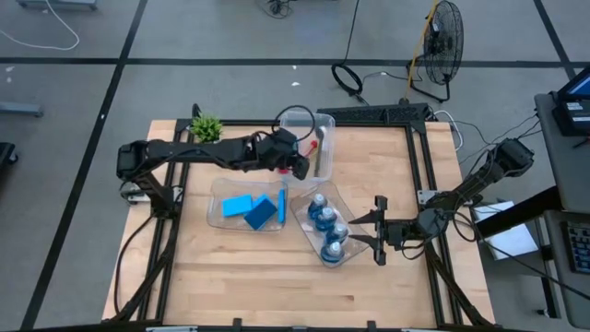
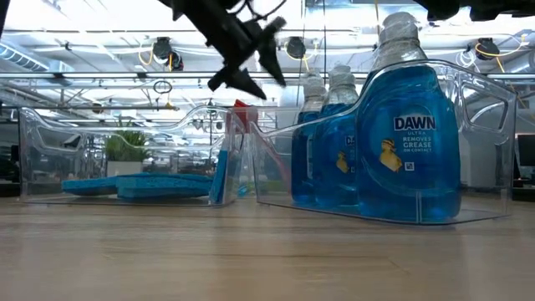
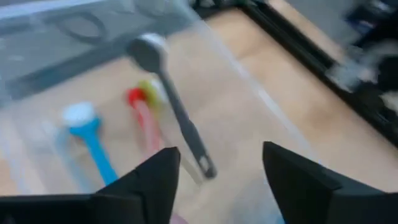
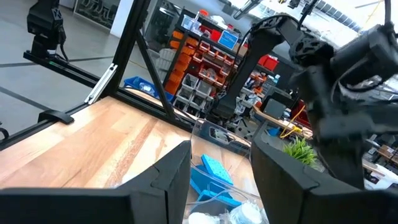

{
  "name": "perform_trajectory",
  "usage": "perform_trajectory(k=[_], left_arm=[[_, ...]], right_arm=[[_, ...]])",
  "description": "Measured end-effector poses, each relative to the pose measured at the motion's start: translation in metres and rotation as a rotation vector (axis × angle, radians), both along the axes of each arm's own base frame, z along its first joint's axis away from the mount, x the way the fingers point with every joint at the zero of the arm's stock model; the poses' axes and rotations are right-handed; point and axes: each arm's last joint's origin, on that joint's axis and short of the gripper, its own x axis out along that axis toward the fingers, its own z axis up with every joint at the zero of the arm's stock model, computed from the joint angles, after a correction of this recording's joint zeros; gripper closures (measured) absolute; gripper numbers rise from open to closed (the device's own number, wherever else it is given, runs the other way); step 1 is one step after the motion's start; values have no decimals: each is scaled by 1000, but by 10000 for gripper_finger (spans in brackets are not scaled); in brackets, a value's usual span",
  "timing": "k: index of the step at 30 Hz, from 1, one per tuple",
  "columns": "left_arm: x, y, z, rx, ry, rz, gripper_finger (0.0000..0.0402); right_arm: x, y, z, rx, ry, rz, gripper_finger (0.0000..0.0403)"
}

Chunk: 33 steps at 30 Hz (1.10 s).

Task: Pick & Place Kitchen Sink Supplies
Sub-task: Return to Home Position

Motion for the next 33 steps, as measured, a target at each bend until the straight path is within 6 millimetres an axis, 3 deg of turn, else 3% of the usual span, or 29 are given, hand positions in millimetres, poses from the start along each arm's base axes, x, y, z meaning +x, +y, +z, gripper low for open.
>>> perform_trajectory(k=[6, 11, 14, 18, 22, 26, 29, 33], left_arm=[[-20, -17, 30, -57, -36, -349, 124], [-66, -39, 62, -70, 12, -697, 101], [-99, -51, 75, -82, 74, -721, 92], [-135, -75, 83, 140, 1, -736, 83], [-172, -84, 56, 270, -196, -854, 78], [-211, -80, 6, 281, -325, -822, 80], [-233, -79, -28, 301, -421, -804, 85], [-255, -80, -54, 344, -540, -813, 92]], right_arm=[[0, 0, 0, 5, 0, 0, 248], [0, 1, 0, 29, 0, 6, 248], [-3, 4, 3, 38, -28, 24, 248], [-7, 7, 9, 31, -79, 46, 248], [-9, 7, 1, -22, 18, -71, 248], [-14, -3, -2, 69, 77, -212, 248], [-21, -12, 6, 123, 84, -64, 248], [-33, -29, 17, 158, 100, 87, 248]])
